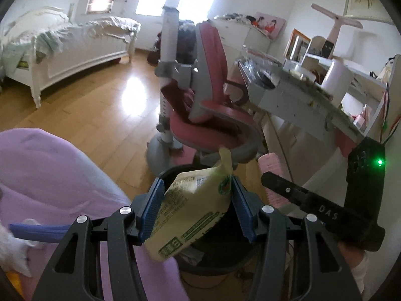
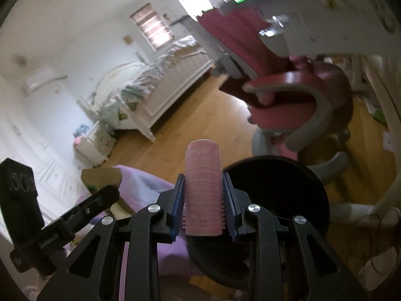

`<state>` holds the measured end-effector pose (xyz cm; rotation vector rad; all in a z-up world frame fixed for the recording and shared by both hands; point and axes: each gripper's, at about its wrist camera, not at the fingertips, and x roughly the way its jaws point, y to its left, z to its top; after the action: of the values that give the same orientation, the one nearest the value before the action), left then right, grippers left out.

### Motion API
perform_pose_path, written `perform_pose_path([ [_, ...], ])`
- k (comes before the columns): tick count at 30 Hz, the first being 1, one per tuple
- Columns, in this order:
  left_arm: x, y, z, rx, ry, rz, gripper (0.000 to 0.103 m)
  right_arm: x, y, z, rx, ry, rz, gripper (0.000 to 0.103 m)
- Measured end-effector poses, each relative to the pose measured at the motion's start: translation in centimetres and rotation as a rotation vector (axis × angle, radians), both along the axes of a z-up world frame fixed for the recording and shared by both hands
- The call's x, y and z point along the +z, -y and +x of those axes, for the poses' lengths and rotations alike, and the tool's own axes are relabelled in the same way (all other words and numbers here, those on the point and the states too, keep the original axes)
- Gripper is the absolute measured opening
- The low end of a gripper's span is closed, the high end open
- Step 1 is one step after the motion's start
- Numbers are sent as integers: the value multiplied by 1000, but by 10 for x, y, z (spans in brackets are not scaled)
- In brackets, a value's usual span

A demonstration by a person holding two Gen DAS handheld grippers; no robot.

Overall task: Collect trash
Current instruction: 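Carry the packet and roller over the bin and open both tools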

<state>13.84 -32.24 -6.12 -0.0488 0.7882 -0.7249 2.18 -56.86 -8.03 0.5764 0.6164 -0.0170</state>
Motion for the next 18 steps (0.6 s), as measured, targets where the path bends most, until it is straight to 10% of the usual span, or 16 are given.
perform_pose_path([
  [15, -17, 43, 3, -57, -19, 17, 56, -34, 26, 2, -34, -62, 43, 33],
  [18, -13, 43, 2, -39, -4, 28, 80, -38, 31, 2, -58, -86, 66, 80],
])
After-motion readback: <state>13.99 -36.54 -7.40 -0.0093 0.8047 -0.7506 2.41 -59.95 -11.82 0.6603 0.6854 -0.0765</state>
